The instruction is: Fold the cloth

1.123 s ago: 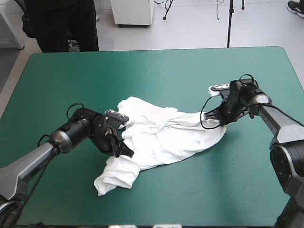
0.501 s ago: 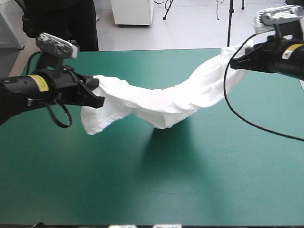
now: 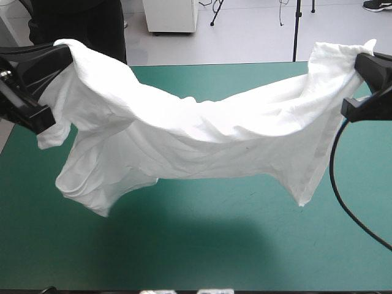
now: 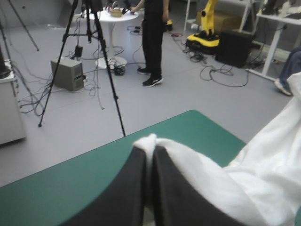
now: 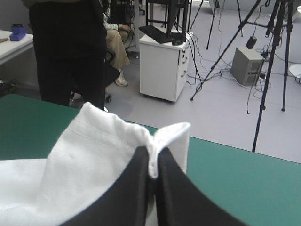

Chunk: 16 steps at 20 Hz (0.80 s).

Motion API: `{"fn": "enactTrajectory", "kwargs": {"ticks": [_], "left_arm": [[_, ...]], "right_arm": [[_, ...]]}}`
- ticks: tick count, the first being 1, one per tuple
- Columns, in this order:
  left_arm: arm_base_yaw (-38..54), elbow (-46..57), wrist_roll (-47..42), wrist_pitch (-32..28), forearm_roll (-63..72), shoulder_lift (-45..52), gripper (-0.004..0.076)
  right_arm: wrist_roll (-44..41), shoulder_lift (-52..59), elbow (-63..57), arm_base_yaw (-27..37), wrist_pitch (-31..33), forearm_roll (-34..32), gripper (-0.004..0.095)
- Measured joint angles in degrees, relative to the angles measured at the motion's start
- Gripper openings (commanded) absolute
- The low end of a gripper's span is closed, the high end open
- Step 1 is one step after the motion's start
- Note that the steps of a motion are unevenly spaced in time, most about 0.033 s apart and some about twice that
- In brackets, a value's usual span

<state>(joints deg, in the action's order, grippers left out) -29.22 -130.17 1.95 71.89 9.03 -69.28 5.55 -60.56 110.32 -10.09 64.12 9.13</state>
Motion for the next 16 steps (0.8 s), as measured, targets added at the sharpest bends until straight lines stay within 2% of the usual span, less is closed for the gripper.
{"fn": "enactTrajectory", "kwargs": {"ticks": [4, 9, 16], "left_arm": [[0.00, -1.17, 0.99, 0.05, 6.35, 1.53, -0.0009], [0.00, -0.44, 0.22, 0.05, 9.28, 5.48, -0.0009], [0.00, 13.31, -1.95, 0.05, 9.25, 8.46, -0.0009]], "right_arm": [[0.67, 4.65, 0.06, 0.00, 0.11, 3.45, -0.0017], [1.30, 8.77, 0.36, 0.00, 3.41, 6.73, -0.0017], [1.34, 9.21, -9.13, 0.00, 6.83, 6.70, -0.0017]]}}
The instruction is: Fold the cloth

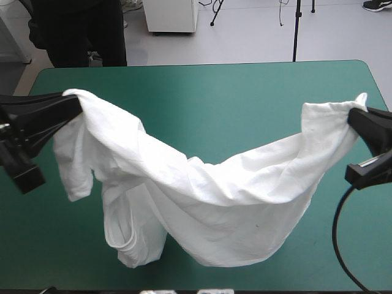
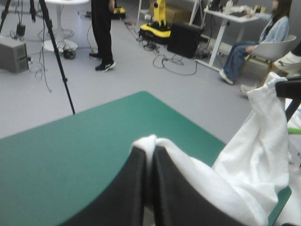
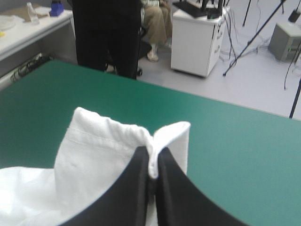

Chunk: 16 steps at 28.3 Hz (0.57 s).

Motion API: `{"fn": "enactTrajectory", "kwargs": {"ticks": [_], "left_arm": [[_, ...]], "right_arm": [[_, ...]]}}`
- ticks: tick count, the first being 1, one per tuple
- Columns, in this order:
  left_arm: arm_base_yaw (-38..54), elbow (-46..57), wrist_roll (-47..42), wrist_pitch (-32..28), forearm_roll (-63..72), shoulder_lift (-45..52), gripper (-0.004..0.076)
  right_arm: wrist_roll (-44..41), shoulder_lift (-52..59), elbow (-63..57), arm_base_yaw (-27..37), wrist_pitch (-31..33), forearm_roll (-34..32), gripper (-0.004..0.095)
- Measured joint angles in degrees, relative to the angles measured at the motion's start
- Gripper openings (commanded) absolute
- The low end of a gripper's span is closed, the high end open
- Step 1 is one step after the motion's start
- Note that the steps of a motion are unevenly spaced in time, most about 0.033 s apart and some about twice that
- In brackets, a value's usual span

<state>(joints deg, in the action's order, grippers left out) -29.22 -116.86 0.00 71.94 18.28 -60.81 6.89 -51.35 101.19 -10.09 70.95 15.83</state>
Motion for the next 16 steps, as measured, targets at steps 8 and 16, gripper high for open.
{"fn": "enactTrajectory", "kwargs": {"ticks": [8, 16], "left_arm": [[-0.02, 11.34, -1.19, 0.00, -12.46, -7.51, -0.0009], [-0.02, 14.45, -1.19, -1.96, -24.74, -24.01, -0.0009]], "right_arm": [[-0.05, -6.26, -14.28, 0.00, -4.65, -0.34, -0.0017], [0.12, -21.93, -17.10, 0.00, -13.28, -6.51, -0.0017]]}}
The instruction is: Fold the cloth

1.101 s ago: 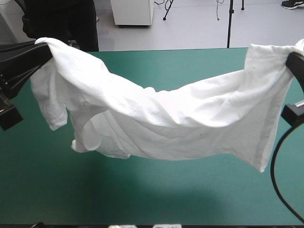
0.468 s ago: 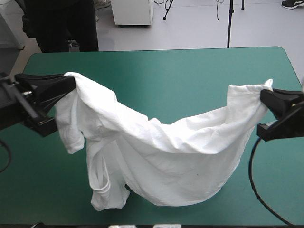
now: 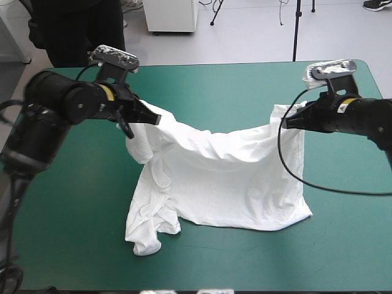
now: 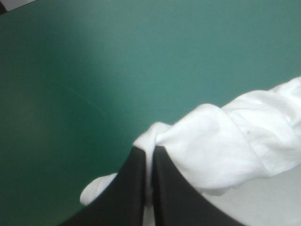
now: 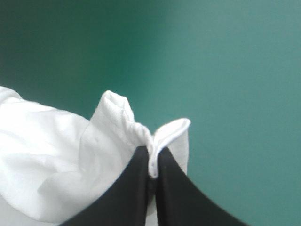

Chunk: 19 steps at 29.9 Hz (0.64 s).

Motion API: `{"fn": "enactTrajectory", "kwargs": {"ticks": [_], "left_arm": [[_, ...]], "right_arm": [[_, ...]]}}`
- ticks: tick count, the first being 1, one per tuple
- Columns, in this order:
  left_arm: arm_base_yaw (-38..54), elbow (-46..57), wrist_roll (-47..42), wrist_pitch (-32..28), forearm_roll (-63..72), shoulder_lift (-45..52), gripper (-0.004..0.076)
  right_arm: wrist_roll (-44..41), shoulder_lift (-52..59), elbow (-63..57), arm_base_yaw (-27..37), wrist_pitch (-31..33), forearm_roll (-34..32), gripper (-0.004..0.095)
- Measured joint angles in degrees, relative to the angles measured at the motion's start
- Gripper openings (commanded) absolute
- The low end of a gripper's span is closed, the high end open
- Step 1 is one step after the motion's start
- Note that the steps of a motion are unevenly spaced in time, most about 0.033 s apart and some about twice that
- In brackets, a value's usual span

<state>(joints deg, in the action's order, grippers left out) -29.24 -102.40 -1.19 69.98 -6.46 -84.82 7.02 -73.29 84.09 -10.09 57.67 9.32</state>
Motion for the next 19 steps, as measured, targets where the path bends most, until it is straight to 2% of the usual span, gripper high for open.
{"fn": "enactTrajectory", "kwargs": {"ticks": [8, 11, 14, 15, 17, 19], "left_arm": [[1.44, 0.15, -0.90, -8.13, -4.51, -13.07, -0.0009], [3.32, 0.17, -1.44, -9.95, -4.51, -16.42, -0.0008], [5.38, 0.17, -1.70, -10.89, -3.35, -19.00, -0.0001], [6.03, 0.17, -1.75, -11.02, -2.35, -19.56, 0.0016], [7.20, 0.17, -1.69, -11.07, 0.17, -20.69, 0.0088], [7.89, 0.17, -1.25, -11.07, 2.07, -21.56, 0.0190]], "right_arm": [[0.05, -15.86, -0.24, 0.00, -7.30, -4.21, -0.0016], [0.05, -20.35, -0.24, 0.00, -8.44, -5.38, 0.0029], [0.05, -24.41, 0.00, 0.00, -8.83, -6.42, 0.0216], [0.05, -25.35, 0.16, 0.00, -8.83, -6.65, 0.0309], [0.05, -27.08, 0.63, 0.00, -8.95, -6.77, 0.0497], [0.05, -27.90, 1.26, 0.00, -9.02, -6.97, 0.0637]]}}
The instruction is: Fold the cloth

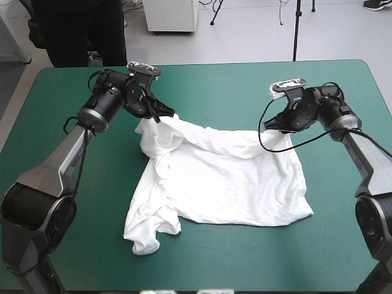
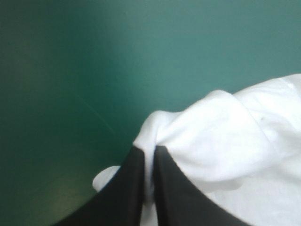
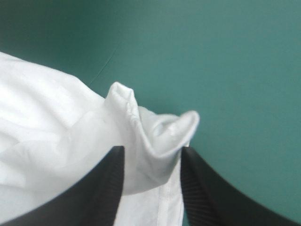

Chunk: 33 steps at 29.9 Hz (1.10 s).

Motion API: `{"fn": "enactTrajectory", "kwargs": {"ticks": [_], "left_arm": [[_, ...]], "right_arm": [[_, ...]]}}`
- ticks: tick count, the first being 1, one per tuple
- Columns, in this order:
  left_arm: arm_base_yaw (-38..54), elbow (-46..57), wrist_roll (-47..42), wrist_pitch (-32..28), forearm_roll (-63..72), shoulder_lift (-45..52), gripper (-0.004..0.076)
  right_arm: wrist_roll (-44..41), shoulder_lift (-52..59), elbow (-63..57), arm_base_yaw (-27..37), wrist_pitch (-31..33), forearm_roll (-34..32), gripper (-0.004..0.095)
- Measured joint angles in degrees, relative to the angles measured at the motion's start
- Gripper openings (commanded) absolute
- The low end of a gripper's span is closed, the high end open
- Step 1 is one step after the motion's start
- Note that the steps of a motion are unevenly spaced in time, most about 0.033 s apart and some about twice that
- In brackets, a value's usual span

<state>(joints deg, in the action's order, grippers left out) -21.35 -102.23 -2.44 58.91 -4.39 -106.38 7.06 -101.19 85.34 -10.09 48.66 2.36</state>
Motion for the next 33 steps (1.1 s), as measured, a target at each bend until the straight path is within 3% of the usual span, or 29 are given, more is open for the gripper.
{"fn": "enactTrajectory", "kwargs": {"ticks": [4, 7, 13, 18, 26, 33], "left_arm": [[0.69, 0.00, 1.94, 0.40, 2.28, -1.02, 0.0450], [0.76, -1.07, 3.35, 2.96, 2.20, -1.07, 0.0543], [0.82, -2.77, 3.86, 9.41, 2.31, 3.53, 0.0538], [0.82, 0.61, 3.86, 12.11, 2.36, 15.22, 0.0538], [0.82, 10.37, 1.78, 12.80, 3.44, 30.02, 0.0527], [0.82, 25.10, 0.20, 12.80, 5.72, 34.23, 0.0524]], "right_arm": [[0.00, -0.40, 2.31, 0.00, 0.48, -1.22, 0.0684], [-0.05, -0.40, 5.93, 0.00, 3.50, -2.79, 0.0674], [-0.05, 3.11, 11.39, 0.00, 12.39, -4.11, 0.0672], [-0.13, 10.64, 11.73, 0.00, 18.73, -4.28, 0.0672], [-2.25, 20.56, 11.54, 0.00, 22.88, -3.17, 0.0671], [-3.73, 30.60, 1.86, 0.00, 22.94, -1.68, 0.0671]]}}
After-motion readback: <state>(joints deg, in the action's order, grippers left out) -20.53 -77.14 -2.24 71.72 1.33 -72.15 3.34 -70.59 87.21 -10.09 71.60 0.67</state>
